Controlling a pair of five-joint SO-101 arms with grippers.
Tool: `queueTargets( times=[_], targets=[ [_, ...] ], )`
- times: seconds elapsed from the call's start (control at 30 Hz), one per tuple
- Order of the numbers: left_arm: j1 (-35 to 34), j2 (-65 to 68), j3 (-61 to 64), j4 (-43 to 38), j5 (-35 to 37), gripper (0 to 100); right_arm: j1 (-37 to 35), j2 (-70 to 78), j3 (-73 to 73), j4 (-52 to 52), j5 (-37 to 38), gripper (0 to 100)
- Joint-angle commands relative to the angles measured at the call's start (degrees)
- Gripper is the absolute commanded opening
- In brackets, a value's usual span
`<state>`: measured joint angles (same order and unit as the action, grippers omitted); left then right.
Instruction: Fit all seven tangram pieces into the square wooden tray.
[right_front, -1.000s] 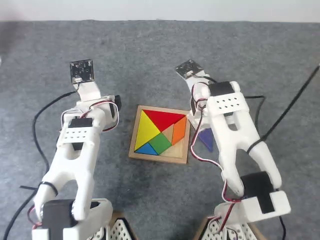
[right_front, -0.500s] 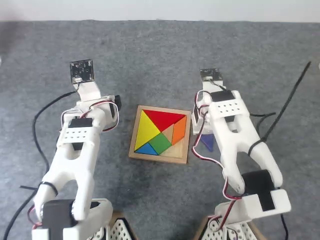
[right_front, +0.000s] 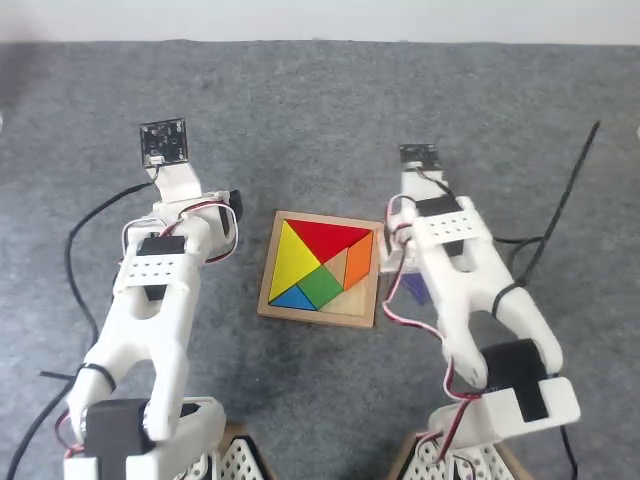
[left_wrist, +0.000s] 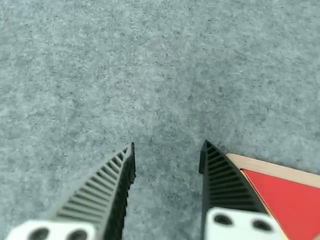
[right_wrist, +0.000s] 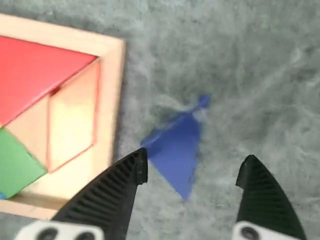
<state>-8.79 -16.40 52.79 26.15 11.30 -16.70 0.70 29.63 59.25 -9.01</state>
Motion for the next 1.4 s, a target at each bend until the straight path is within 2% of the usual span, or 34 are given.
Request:
queueTargets(
  times=[0.0, 0.17, 0.5, 0.7, 0.83, 0.97, 1.27, 1.37],
  targets=[
    [0.4, -1.9, -0.6, -1.3, -0.5, 21, -4.5, -0.3, -0.4, -2.0, -0.6, 28.1],
    [0.4, -1.9, -0.5, -1.3, -0.5, 21, -4.0, 0.2, -0.2, -3.1, -1.7, 28.1],
    [0.4, -1.9, -0.5, -1.3, -0.5, 21, -0.8, 10.3, -3.7, -3.3, -1.8, 27.9],
    [0.4, -1.9, -0.5, -1.3, -0.5, 21, -0.7, 10.3, -4.6, -2.3, -1.8, 15.3],
    [0.4, -1.9, -0.5, -1.3, -0.5, 21, -0.7, 10.3, -4.7, -2.7, -2.3, 18.4],
    [0.4, -1.9, -0.5, -1.3, -0.5, 21, -0.5, 10.3, -5.0, -2.0, -6.2, 18.7],
    [0.4, -1.9, -0.6, -1.3, -0.5, 21, 2.7, 10.5, -10.7, 5.9, -6.2, 18.9],
    [0.4, -1.9, -0.6, -1.3, -0.5, 21, 1.6, 10.4, -10.6, 6.3, -6.2, 23.5]
  ],
)
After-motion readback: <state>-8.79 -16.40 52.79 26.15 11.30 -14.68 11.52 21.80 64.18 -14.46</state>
